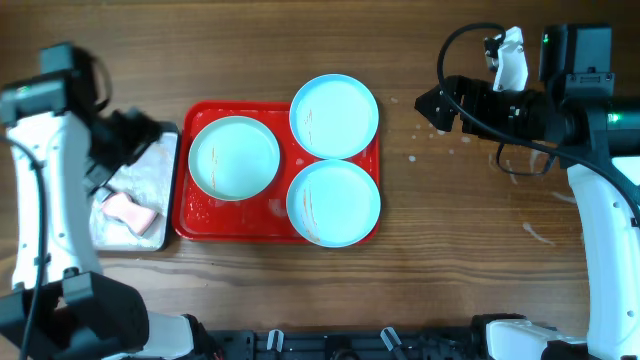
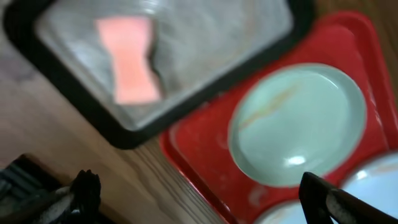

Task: Clean dirty plates on tray and stack at the side
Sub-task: 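Grasp the pink sponge in the soapy basin with the left gripper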

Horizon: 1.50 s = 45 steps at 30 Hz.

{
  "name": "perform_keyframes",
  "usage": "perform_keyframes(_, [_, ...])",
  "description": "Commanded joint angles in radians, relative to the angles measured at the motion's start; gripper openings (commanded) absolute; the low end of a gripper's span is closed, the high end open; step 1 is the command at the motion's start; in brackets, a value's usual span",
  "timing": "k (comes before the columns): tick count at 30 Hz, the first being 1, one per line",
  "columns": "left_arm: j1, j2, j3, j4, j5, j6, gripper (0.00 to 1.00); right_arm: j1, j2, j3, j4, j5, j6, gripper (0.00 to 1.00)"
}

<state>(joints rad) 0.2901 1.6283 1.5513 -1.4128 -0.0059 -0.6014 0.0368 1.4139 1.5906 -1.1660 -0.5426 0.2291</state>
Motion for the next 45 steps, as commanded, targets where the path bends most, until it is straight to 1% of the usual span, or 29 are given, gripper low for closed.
perform_keyframes(1, [0.08, -0.013, -0.126, 0.077, -0.039, -0.005, 1.0, 0.006, -0.004, 0.015, 0.007, -0.007, -0.021, 1.0])
perform_keyframes(4, [0.131, -0.013, -0.253, 0.21, -0.041, -0.005, 1.0, 0.006, -0.004, 0.015, 0.008, -0.005, -0.02, 1.0])
perform_keyframes(9, [0.168, -0.012, -0.415, 0.446, -0.042, -0.004, 1.0, 0.006, -0.004, 0.015, -0.002, -0.005, -0.02, 1.0])
perform_keyframes(10, [0.17, -0.013, -0.431, 0.473, -0.05, -0.003, 1.0, 0.006, -0.004, 0.015, -0.002, -0.005, -0.02, 1.0])
perform_keyframes(13, [0.171, -0.012, -0.488, 0.571, -0.074, 0.074, 0.97, 0.006, -0.004, 0.014, -0.002, -0.004, -0.02, 1.0])
perform_keyframes(16, [0.171, -0.011, -0.527, 0.595, -0.074, 0.078, 0.94, 0.006, -0.004, 0.014, -0.002, 0.012, -0.02, 1.0])
perform_keyframes(19, [0.171, -0.011, -0.572, 0.658, -0.075, 0.077, 0.93, 0.006, -0.004, 0.014, -0.001, 0.018, -0.018, 1.0])
perform_keyframes(23, [0.171, -0.01, -0.618, 0.727, -0.075, 0.077, 0.83, 0.006, -0.004, 0.014, -0.002, 0.023, -0.018, 1.0])
perform_keyframes(30, [0.171, -0.01, -0.654, 0.794, -0.075, 0.074, 0.71, 0.006, -0.004, 0.006, -0.002, 0.026, -0.018, 1.0])
perform_keyframes(38, [0.171, -0.006, -0.656, 0.801, -0.134, 0.074, 0.72, 0.006, -0.003, 0.004, -0.003, 0.026, -0.019, 1.0])
perform_keyframes(41, [0.171, -0.006, -0.656, 0.801, -0.134, 0.073, 0.68, 0.006, -0.003, 0.004, -0.002, 0.026, -0.019, 1.0])
perform_keyframes(45, [0.171, 0.003, -0.656, 0.801, -0.134, 0.073, 0.65, 0.006, -0.003, 0.004, -0.003, 0.039, -0.019, 1.0])
